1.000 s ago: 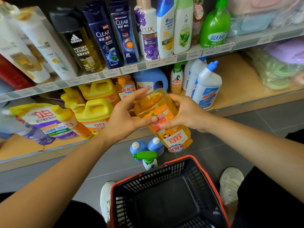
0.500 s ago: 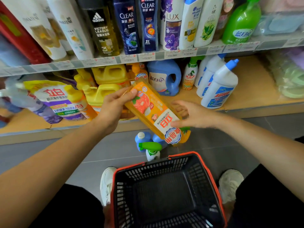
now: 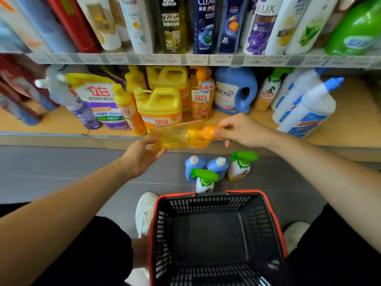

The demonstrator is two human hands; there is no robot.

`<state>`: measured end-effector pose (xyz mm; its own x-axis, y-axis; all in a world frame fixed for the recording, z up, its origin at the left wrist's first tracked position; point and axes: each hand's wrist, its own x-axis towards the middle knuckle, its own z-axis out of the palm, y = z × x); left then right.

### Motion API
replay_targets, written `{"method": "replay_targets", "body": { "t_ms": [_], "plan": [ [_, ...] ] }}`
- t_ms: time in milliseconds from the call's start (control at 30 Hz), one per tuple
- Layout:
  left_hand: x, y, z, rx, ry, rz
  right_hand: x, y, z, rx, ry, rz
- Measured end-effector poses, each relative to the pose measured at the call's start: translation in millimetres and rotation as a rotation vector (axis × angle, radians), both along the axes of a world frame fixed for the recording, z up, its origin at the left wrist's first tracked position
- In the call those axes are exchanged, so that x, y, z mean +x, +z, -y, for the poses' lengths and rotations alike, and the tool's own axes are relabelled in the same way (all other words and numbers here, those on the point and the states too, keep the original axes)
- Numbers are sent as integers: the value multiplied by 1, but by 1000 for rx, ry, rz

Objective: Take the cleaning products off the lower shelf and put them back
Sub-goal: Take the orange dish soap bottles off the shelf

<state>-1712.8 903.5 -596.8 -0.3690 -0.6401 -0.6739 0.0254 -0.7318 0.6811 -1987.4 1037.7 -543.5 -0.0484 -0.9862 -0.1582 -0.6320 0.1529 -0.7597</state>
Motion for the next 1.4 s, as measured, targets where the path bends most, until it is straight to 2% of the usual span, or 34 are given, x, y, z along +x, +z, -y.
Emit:
{"method": "replay_targets", "body": {
  "t_ms": [67,200,300,400,500,600,667,767,833,900,1000,1067,1133,1200,1300,1400],
  "plan": [
    [11,-14,5,38,-24,73,11,-1,19,-14,13,7],
    [32,-36,12,101,-127,224,44,-15,51,1,-30,205],
    [41,-42,18,9,-247,333,80,-34,67,76,-36,360],
    [39,-38,25,-138,-307,358,115,-62,76,192,12,340],
    [35,-31,35,-446,-363,492,123,-90,78,262,14,234],
    [29,-17,45,-984,-494,717,111,-110,75,334,74,80],
    [19,-4,51,-1289,-502,754,106,-116,73,358,154,-54],
    [1,11,63,-1582,-482,779,98,-118,72,376,223,-160],
    [-11,18,71,-1707,-534,820,92,-115,75,401,247,-228],
    [-24,23,79,-1737,-627,883,80,-104,85,366,156,-243],
    [-38,24,86,-1681,-740,961,48,-78,107,134,-274,-171],
    [-40,24,88,-1691,-739,987,25,-62,120,-55,-552,-135],
    [-36,26,88,-1741,-692,983,6,-55,129,-167,-686,-141],
    [-32,30,89,-1766,-636,920,-8,-51,137,-195,-709,-110],
    [-27,33,91,-1721,-595,830,-17,-49,149,-182,-631,45],
    [-27,34,92,-1648,-599,769,-15,-53,155,-208,-599,-3]
  ]
}}
